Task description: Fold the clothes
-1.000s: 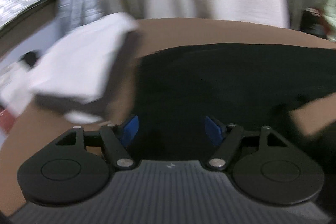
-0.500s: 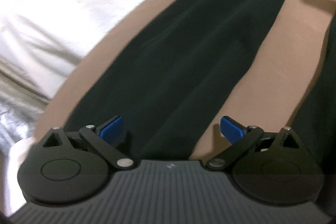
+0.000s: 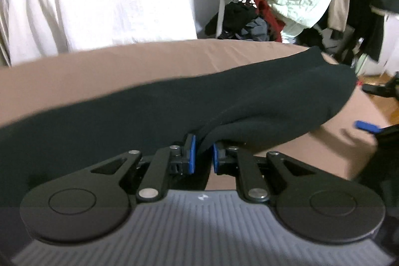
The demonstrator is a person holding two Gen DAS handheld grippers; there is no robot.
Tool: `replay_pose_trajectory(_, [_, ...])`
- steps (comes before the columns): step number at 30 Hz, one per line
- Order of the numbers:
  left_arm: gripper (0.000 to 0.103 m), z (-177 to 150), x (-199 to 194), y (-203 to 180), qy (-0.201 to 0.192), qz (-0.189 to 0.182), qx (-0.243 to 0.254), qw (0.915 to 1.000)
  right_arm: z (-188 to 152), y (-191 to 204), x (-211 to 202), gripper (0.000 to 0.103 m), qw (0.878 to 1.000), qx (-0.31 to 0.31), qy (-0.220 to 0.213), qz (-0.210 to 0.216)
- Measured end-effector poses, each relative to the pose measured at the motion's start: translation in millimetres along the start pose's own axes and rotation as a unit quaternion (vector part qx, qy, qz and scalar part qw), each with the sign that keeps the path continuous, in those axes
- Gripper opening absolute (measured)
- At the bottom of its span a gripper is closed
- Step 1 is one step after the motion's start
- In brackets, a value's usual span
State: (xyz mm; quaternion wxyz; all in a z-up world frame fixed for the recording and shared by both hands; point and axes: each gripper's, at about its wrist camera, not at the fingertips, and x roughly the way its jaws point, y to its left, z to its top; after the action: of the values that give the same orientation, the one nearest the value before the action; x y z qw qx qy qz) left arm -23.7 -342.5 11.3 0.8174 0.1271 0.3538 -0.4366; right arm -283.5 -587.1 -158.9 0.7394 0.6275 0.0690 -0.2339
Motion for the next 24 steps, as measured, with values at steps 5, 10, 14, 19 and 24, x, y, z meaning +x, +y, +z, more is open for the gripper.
replay_pose_trajectory(5, [0.013, -14.9, 0.3, 17.6, -0.002, -0.008, -0.032, 0.9995, -15.8, -17.2, 34.2, 0.081, 0.999, 0.053, 0.012, 0.003])
replay_pose_trajectory(10, [0.013, -11.2, -16.4, 24.2, -0.038, -0.011, -0.081, 0.9959, -30.5, -23.8, 58.7, 0.088, 0.988, 0.14, -0.003, 0.061])
replay_pose_trajectory(14, [0.013, -7.0, -15.7, 26.2, -0.029, -0.029, -0.104, 0.9938, -43.8, -30.2, 93.3, 0.087, 0.969, 0.204, 0.057, 0.13])
replay_pose_trajectory(19, [0.013, -15.8, -18.7, 30.4, -0.001, -0.042, -0.101, 0.994, -15.9, -33.7, 99.0, 0.019, 0.971, 0.19, -0.019, 0.145])
replay_pose_trajectory(24, [0.015, -18.9, -14.8, 13.4, 0.012, -0.031, -0.05, 0.9982, 31.8, -12.0, 43.3, 0.017, 0.97, 0.107, -0.173, 0.133])
